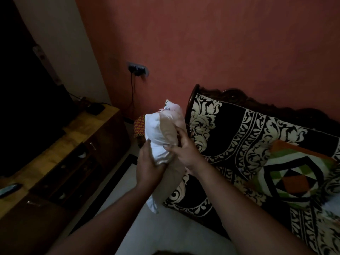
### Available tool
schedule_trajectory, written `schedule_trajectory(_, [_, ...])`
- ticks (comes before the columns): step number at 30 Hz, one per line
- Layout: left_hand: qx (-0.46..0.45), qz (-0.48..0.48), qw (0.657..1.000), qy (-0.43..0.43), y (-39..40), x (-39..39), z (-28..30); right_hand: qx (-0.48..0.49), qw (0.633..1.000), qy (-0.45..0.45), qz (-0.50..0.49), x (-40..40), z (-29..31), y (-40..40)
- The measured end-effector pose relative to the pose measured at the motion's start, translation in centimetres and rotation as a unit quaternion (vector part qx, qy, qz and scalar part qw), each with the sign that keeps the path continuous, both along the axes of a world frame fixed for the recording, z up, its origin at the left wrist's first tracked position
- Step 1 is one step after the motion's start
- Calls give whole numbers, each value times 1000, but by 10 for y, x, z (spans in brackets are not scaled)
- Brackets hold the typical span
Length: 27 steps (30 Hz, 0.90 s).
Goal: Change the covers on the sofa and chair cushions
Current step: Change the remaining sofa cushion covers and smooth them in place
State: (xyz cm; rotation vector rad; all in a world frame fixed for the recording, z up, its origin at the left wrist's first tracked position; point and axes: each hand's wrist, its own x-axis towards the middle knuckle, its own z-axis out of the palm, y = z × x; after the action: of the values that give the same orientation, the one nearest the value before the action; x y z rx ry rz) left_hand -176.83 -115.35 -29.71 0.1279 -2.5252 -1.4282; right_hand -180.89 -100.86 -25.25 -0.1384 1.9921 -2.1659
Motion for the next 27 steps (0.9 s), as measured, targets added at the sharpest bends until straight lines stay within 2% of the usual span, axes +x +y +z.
schedule_trajectory(3, [119,49,992,-15,-35,-14,2,28,1000,-3,3,-9,-9,-6])
schedule_trajectory(5, [193,52,980,-19,-55,-23,1,82,995,-2,-55,-8,-24,-1])
schedule_trajectory(8, [255,61,963,-61,-80,-37,-5,203,964,-92,-144,-2,-64,3])
schedule_trajectory(10, [272,73,956,-86,-90,-44,-9,277,938,-167,-126,3,-99,8])
schedule_trajectory(13, [316,84,939,-108,-98,-60,-8,355,909,-201,-85,2,-143,8])
schedule_trajectory(18, [365,89,916,-138,-90,-97,-4,319,916,-207,-127,-27,-177,7])
schedule_trajectory(22, [365,85,913,-159,-75,-138,-13,285,918,-229,-158,-71,-196,19])
schedule_trajectory(27, [350,115,910,-190,-44,-195,-23,329,901,-237,-154,-131,-210,35])
